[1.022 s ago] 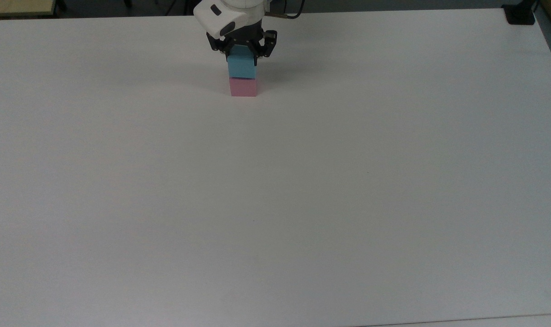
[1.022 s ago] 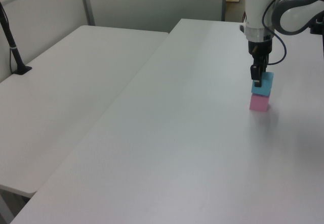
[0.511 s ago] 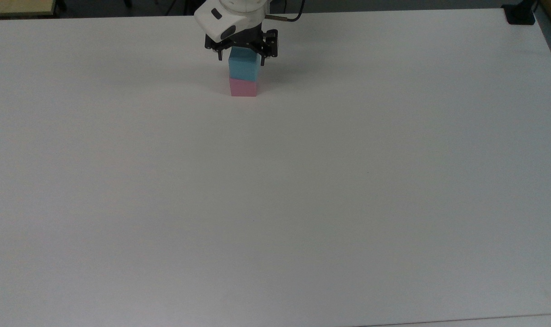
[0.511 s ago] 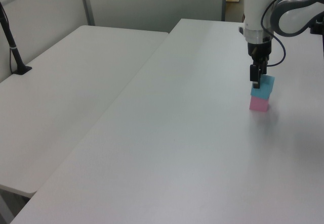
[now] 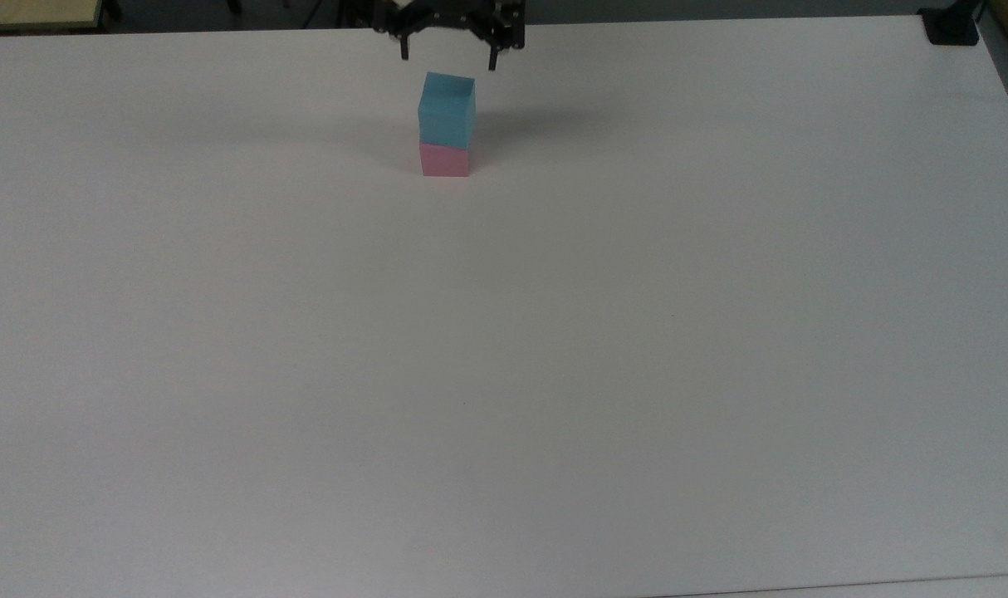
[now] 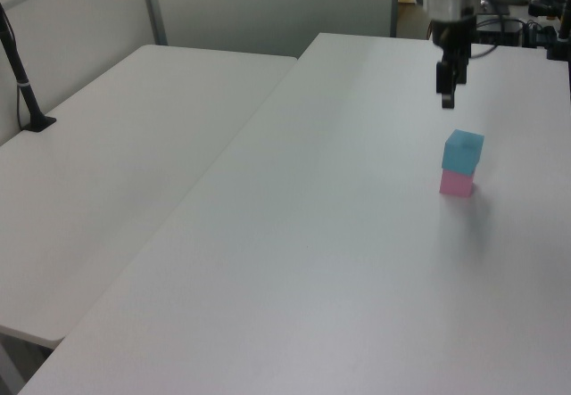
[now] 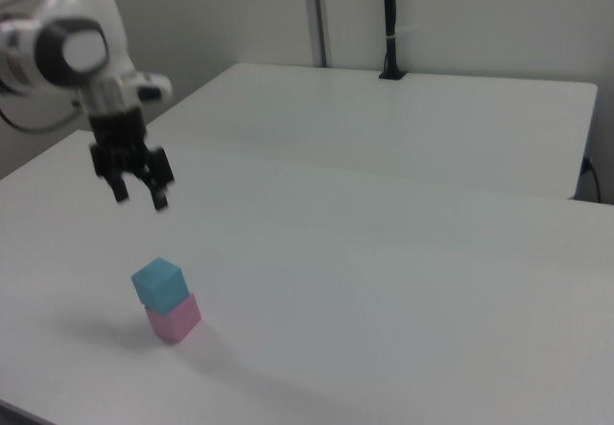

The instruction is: Put blue cube on pink cube

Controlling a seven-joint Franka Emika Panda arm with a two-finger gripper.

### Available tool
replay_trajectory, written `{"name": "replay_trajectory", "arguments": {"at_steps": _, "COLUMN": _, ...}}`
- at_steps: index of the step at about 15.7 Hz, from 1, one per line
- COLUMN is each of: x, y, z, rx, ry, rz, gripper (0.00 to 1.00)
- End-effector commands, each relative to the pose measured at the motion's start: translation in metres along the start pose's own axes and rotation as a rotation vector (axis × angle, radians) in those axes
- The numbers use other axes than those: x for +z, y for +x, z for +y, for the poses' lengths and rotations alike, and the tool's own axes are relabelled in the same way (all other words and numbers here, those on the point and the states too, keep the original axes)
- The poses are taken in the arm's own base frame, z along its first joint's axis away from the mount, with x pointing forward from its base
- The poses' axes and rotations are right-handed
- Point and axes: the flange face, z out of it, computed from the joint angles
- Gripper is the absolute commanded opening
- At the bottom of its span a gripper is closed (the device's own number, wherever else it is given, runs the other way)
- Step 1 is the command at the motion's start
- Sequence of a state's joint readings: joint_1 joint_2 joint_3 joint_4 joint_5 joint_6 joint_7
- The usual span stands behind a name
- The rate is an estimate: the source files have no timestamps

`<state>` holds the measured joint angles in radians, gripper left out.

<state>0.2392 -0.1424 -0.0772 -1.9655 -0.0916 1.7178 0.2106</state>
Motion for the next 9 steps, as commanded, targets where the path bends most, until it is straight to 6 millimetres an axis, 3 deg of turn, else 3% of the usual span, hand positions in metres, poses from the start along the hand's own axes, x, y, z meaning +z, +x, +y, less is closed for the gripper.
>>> {"name": "replay_trajectory", "arguments": {"at_steps": 1, "x": -0.088, "y": -0.01, "z": -0.005, "rx": -0.011, "ry": 0.027, "rz": 0.043, "gripper": 1.0}}
{"name": "replay_trajectory", "arguments": {"at_steps": 3, "x": -0.121, "y": -0.015, "z": 0.001, "rx": -0.008, "ry": 0.047, "rz": 0.064, "gripper": 1.0}}
{"name": "replay_trajectory", "arguments": {"at_steps": 4, "x": -0.127, "y": -0.016, "z": 0.002, "rx": -0.007, "ry": 0.048, "rz": 0.068, "gripper": 1.0}}
{"name": "replay_trajectory", "arguments": {"at_steps": 7, "x": -0.125, "y": -0.011, "z": 0.008, "rx": 0.003, "ry": 0.051, "rz": 0.071, "gripper": 1.0}}
{"name": "replay_trajectory", "arguments": {"at_steps": 9, "x": -0.118, "y": 0.004, "z": 0.009, "rx": 0.01, "ry": 0.049, "rz": 0.073, "gripper": 1.0}}
